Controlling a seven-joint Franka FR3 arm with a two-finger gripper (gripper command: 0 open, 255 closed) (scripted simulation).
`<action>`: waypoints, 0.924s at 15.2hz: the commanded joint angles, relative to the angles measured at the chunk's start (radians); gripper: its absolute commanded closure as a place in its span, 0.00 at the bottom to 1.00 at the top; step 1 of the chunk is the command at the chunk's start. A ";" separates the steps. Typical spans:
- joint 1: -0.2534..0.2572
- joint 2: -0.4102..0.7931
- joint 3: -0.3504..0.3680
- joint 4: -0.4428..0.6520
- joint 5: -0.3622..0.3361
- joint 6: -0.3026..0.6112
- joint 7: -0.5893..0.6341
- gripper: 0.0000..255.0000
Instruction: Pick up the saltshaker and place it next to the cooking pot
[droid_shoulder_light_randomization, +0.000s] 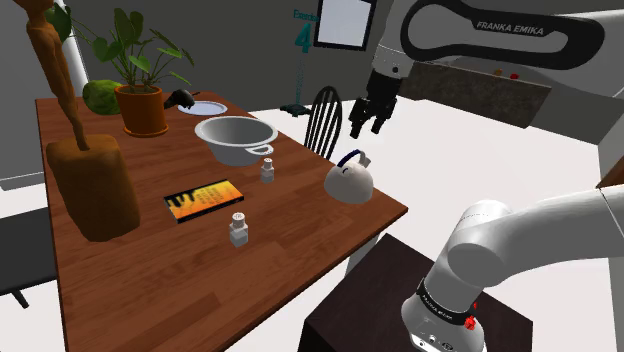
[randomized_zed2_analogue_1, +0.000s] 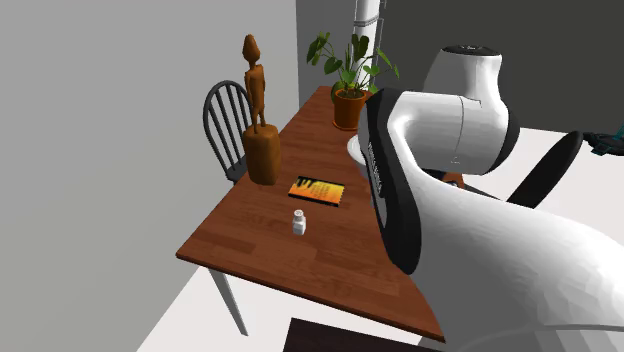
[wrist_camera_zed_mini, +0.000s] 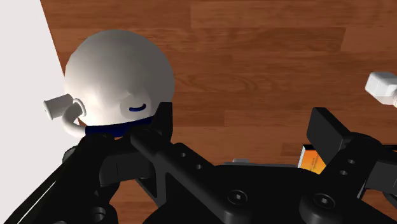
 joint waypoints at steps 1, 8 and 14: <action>0.000 0.000 0.000 0.000 0.000 0.000 0.000 0.00; 0.046 0.163 0.084 -0.011 0.070 0.132 0.096 0.00; 0.083 0.333 0.151 0.023 0.117 0.238 0.172 0.00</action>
